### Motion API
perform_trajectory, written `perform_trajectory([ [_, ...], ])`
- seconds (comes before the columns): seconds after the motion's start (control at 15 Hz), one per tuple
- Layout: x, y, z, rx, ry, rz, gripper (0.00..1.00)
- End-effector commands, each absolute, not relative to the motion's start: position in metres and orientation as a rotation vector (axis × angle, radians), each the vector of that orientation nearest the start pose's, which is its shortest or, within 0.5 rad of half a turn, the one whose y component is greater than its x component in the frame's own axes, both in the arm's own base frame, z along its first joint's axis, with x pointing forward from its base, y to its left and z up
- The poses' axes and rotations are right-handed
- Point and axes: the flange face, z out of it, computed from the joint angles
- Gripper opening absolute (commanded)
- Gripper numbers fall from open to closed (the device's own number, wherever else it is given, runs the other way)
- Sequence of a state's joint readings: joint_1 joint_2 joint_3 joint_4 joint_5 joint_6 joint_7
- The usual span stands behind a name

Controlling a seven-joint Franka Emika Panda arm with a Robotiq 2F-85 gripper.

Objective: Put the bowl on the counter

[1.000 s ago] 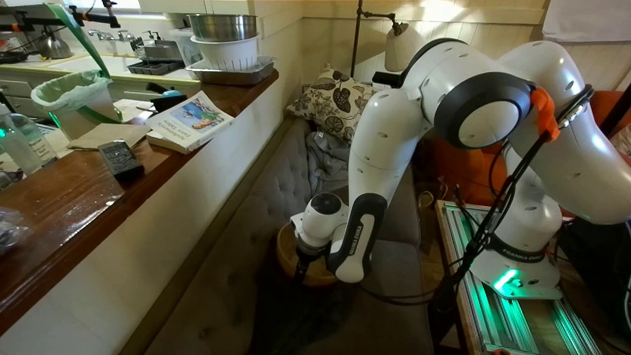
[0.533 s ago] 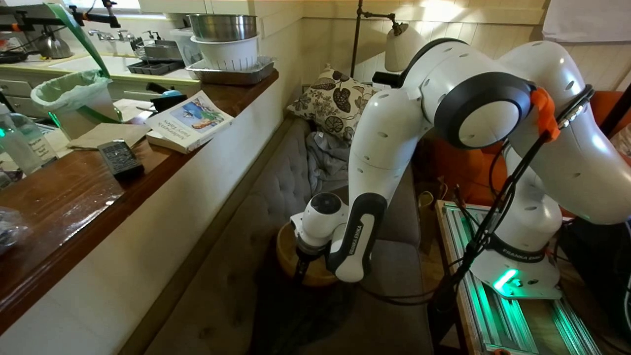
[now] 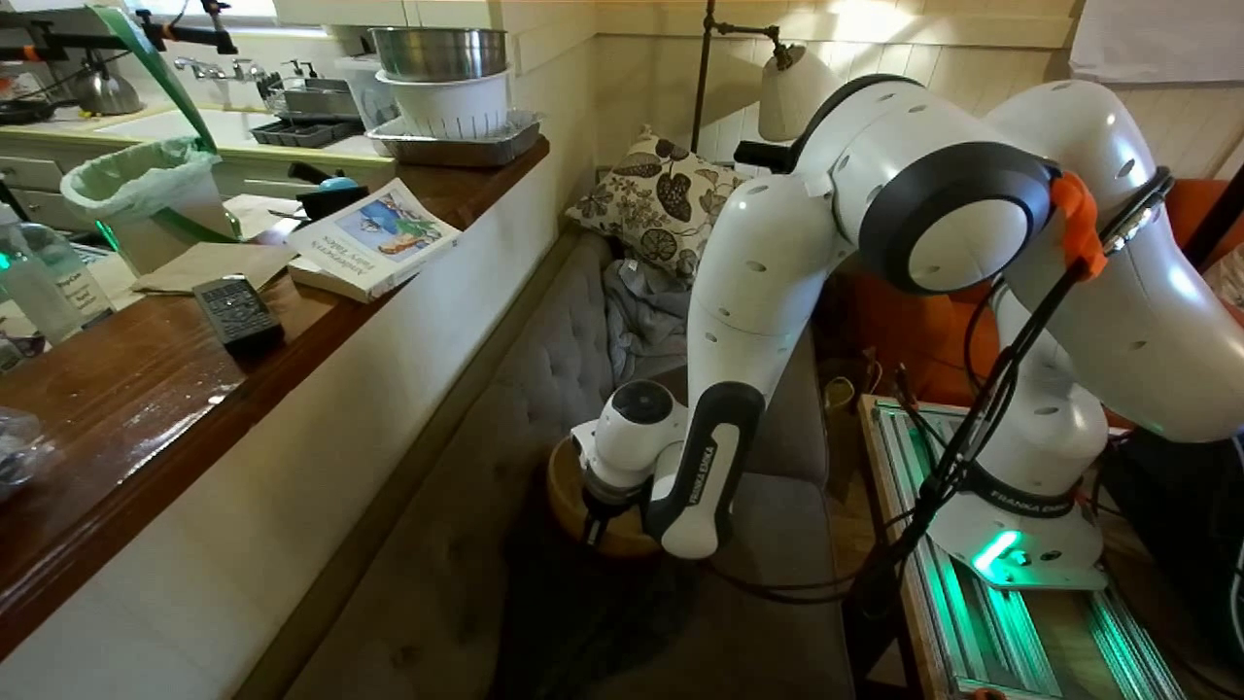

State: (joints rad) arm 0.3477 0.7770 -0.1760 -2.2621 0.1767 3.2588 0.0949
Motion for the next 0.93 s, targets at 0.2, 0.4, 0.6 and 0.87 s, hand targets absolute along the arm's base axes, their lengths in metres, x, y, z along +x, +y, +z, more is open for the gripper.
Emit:
perform_trajectory([
  [0.2,0.505,0.059,0.05,-3.221,0.09,-0.394,0.03],
  [0.4,0.493,0.05,0.07,-3.278,-0.007,-0.452,0.04],
  [0.6,0.463,0.038,0.104,-3.363,-0.159,-0.545,0.04],
  [0.87,0.417,0.041,0.142,-3.386,-0.368,-0.715,0.04],
])
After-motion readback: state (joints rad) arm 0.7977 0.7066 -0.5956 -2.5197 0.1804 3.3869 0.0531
